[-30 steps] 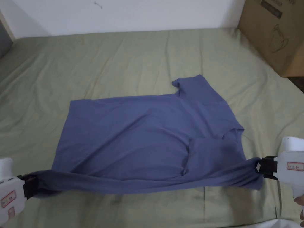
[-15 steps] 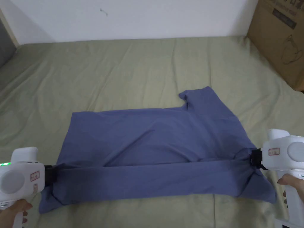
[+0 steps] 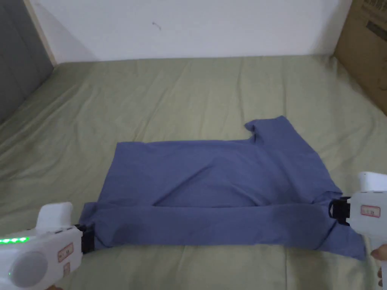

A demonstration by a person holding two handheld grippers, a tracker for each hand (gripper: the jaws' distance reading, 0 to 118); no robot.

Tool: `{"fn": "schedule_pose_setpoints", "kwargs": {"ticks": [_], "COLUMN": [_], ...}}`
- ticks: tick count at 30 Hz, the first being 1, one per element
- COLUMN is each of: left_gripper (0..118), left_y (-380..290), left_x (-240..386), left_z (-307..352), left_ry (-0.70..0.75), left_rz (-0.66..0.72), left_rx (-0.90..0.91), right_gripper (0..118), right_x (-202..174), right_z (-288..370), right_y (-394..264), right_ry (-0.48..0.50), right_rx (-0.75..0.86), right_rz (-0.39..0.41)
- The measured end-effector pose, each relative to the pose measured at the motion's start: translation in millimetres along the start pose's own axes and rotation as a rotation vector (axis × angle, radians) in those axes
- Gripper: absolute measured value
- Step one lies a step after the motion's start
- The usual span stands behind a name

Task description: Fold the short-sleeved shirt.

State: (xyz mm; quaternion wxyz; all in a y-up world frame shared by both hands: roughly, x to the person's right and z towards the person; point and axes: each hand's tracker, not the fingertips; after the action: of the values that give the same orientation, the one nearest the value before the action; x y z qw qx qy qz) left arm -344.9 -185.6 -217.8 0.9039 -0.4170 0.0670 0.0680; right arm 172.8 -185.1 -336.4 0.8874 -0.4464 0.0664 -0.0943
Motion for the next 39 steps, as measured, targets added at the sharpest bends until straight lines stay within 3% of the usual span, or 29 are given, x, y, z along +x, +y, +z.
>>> {"fn": "schedule_pose_setpoints", "kwargs": {"ticks": [5, 7, 8, 9, 10, 11, 15, 16, 17, 18, 21, 23, 24, 27, 33, 34, 36, 38, 39], "left_gripper": [0, 9, 33, 74, 91, 95, 91, 84, 64, 33, 6, 6, 6, 6, 6, 6, 6, 6, 6], "left_y": [-25, -23, -22, -20, -19, -16, -12, -12, -13, -15, -11, -7, -6, -4, -1, -1, -1, 0, 0], "left_x": [-3, -10, -15, -19, -24, -28, -37, -38, -38, -38, -26, -21, -21, -22, -25, -23, -20, -18, -17], "left_z": [-1, -9, -14, -20, -26, -30, -54, -61, -66, -73, -68, -68, -70, -66, -54, -54, -55, -56, -56], "left_ry": [-0.019, 0.002, 0.027, 0.034, 0.036, 0.037, 0.020, 0.001, -0.007, -0.015, -0.002, -0.006, -0.001, -0.005, -0.027, -0.023, -0.016, -0.007, -0.004], "left_rz": [0.013, 0.012, 0.014, 0.020, 0.024, 0.031, 0.069, 0.083, 0.092, 0.091, 0.081, 0.093, 0.083, 0.073, 0.068, 0.057, 0.034, 0.013, 0.008], "left_rx": [-0.013, -0.024, -0.024, -0.031, -0.040, -0.041, -0.081, -0.095, -0.100, -0.107, -0.080, -0.082, -0.093, -0.096, -0.096, -0.099, -0.106, -0.115, -0.117], "right_gripper": [0, 0, 0, 0, 0, 0, 0, 0, 0, 0, 0, 0, 9, 76, 73, 65, 60, 43, 18], "right_x": [-11, -12, -12, -10, -10, -9, 0, 2, 3, 5, 10, 13, 15, 20, 49, 56, 65, 55, 49], "right_z": [-2, -4, -4, -5, -5, -5, -7, -7, -5, -6, -3, -1, 1, 5, -26, -36, -48, -38, -32], "right_y": [-47, -59, -63, -66, -69, -70, -73, -74, -74, -74, -77, -77, -75, -67, -45, -44, -48, -49, -47], "right_ry": [-0.006, -0.002, 0.003, 0.004, 0.002, -0.001, -0.015, -0.021, -0.028, -0.037, -0.057, -0.060, -0.062, -0.078, -0.161, -0.170, -0.136, -0.175, -0.176], "right_rx": [-0.073, -0.097, -0.102, -0.105, -0.109, -0.113, -0.125, -0.126, -0.128, -0.132, -0.140, -0.136, -0.132, -0.108, -0.098, -0.103, -0.133, -0.095, -0.081], "right_rz": [-0.010, -0.016, -0.020, -0.027, -0.031, -0.034, -0.067, -0.076, -0.083, -0.088, -0.105, -0.114, -0.117, -0.109, -0.109, -0.126, -0.227, -0.173, -0.126]}}
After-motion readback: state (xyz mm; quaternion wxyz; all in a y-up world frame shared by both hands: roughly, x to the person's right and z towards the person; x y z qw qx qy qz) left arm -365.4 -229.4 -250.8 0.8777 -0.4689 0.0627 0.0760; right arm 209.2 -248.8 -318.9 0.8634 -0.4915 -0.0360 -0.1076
